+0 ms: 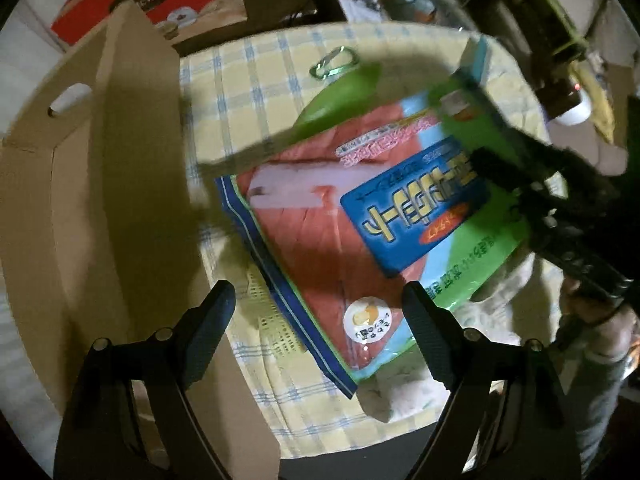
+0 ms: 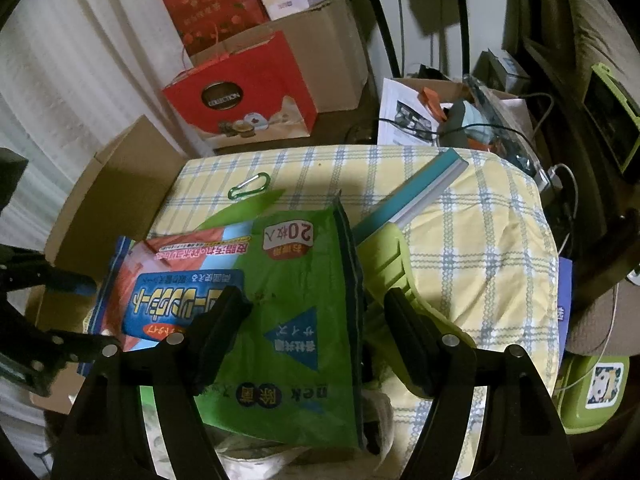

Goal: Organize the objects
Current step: 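Grasp the green wet-wipes pack with the left gripper, right gripper steadying it, then lift the wet-wipes pack with the left gripper and carry it over the cardboard box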

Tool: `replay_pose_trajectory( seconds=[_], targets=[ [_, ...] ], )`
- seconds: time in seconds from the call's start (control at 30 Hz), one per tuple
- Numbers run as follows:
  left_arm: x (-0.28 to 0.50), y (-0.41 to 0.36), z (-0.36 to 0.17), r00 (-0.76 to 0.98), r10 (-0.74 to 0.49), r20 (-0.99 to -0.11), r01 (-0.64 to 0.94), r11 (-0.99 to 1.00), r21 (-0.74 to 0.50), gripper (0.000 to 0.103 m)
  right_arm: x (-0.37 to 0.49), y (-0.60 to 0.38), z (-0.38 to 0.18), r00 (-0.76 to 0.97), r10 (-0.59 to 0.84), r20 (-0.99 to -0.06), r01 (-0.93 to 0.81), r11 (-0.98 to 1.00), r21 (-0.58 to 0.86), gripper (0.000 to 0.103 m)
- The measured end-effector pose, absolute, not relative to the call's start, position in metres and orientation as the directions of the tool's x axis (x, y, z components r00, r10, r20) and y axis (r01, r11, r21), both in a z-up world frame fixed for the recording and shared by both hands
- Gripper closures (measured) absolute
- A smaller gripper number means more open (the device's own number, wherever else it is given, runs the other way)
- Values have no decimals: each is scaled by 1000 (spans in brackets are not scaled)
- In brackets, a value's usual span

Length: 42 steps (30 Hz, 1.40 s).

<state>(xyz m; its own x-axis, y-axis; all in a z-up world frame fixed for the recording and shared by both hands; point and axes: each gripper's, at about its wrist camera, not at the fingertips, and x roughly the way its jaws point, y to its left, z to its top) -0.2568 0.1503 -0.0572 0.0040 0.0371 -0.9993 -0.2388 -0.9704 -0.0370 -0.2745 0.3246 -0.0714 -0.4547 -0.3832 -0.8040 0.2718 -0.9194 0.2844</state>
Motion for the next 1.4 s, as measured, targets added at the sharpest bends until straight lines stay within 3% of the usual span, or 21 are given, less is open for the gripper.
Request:
replay_pose_trajectory(
  seconds=[0.17,0.3,0.67,0.87,1.03,1.1,1.4],
  targets=[
    [-260,153,-53,-48,119,-992,-199,-974,-107,19,-275,324,-72,-445,-396,-803,278,-914,296,28],
    [-261,159,-52,-79,166,-983,-224,-964,-144,9,-273,321,-71,-438,-408,-801,296,-907,301,28],
    [-277,120,-73,-98,512,-853,-27,-858,-512,9,-273,318,-71,-445,-422,-790,306,-901,309,28],
    [-270,129,-63,-119,522,-845,-78,-853,-516,10,-264,302,-62,-450,-417,-790,338,-898,282,30],
    [-263,131,-51,-151,493,-857,-114,-870,-481,17,-259,294,-56,-459,-404,-792,336,-904,266,30],
    [-261,130,-52,-150,459,-875,-112,-888,-447,30,-259,295,-55,-461,-406,-789,324,-905,276,30],
    [-249,127,-41,-171,442,-880,-99,-897,-431,40,-250,296,-34,-476,-406,-780,292,-910,296,30]
  ],
)
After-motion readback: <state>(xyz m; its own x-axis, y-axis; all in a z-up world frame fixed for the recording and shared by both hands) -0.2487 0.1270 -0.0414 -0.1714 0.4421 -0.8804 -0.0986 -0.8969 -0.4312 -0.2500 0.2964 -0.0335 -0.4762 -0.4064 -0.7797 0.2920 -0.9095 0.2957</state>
